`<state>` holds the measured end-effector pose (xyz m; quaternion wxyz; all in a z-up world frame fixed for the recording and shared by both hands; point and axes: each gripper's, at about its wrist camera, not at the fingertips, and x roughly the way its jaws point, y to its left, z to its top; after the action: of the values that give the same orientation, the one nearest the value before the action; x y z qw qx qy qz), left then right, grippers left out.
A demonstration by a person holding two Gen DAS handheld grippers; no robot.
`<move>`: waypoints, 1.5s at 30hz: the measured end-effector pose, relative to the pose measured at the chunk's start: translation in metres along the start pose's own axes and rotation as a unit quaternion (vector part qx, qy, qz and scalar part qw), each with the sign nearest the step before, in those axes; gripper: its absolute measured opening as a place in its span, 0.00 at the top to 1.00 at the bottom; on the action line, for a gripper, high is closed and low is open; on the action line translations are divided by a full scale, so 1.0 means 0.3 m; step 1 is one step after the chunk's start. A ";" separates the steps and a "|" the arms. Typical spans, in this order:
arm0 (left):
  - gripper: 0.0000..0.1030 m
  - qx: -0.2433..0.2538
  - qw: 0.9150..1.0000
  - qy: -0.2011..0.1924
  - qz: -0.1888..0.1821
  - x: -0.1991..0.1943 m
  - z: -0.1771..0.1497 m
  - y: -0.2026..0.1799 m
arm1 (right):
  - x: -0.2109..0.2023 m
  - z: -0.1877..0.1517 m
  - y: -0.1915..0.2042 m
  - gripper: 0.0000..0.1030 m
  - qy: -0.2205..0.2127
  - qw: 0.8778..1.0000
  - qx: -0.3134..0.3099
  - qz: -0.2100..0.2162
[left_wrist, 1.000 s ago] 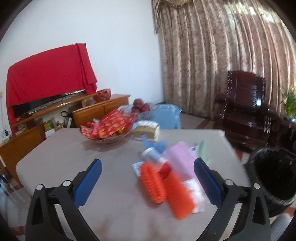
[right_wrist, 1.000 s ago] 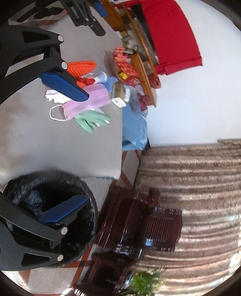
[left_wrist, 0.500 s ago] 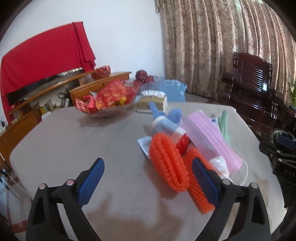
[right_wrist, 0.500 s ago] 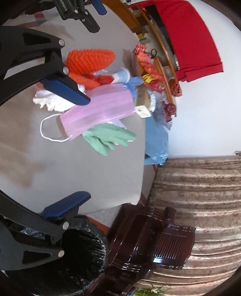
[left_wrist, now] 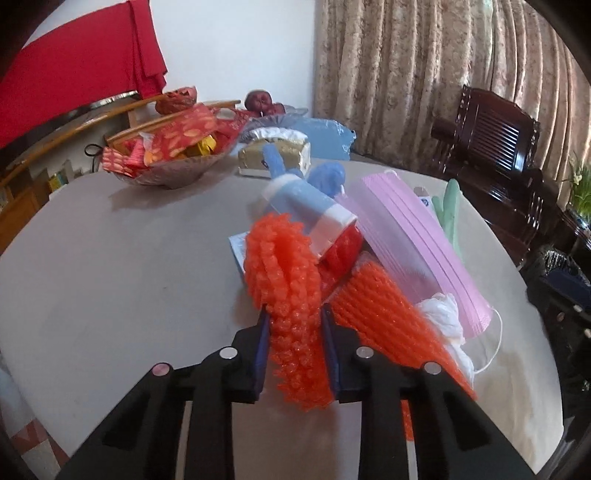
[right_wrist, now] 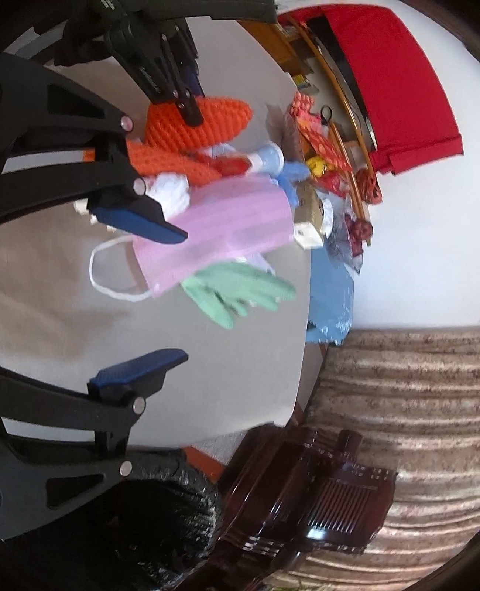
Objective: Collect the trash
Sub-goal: 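Grasp an orange foam net with the left gripper while the right gripper grasps another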
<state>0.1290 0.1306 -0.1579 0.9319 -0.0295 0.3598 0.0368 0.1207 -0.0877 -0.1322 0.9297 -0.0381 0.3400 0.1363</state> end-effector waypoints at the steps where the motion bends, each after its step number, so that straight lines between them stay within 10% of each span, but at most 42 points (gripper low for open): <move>1: 0.76 0.000 1.000 -0.006 0.003 -0.017 0.001 0.007 | 0.001 0.000 0.017 0.45 -0.001 1.000 -0.003 0.006; 16: 0.76 -0.027 0.996 -0.041 0.070 -0.145 -0.032 0.212 | 0.079 -0.021 0.298 0.47 0.000 0.996 -0.054 0.074; 24: 0.76 -0.036 0.996 -0.041 0.069 -0.154 -0.050 0.240 | 0.125 -0.067 0.367 0.90 0.041 0.990 -0.102 0.082; 31: 0.76 -0.036 0.996 -0.051 0.064 -0.178 -0.041 0.221 | 0.041 -0.027 0.356 0.88 0.007 0.990 -0.104 0.097; 38: 0.76 -0.028 0.997 -0.041 0.058 -0.169 -0.045 0.202 | 0.106 -0.061 0.348 0.61 0.048 0.990 -0.095 0.094; 45: 0.76 -0.023 0.998 -0.022 0.063 -0.149 -0.081 0.217 | 0.158 -0.097 0.372 0.64 0.081 0.986 -0.112 0.095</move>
<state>0.0741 0.1913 -0.1477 0.9345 -0.0271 0.3394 0.1042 0.1061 0.0254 -0.1826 0.8718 -0.1200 0.3988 0.2579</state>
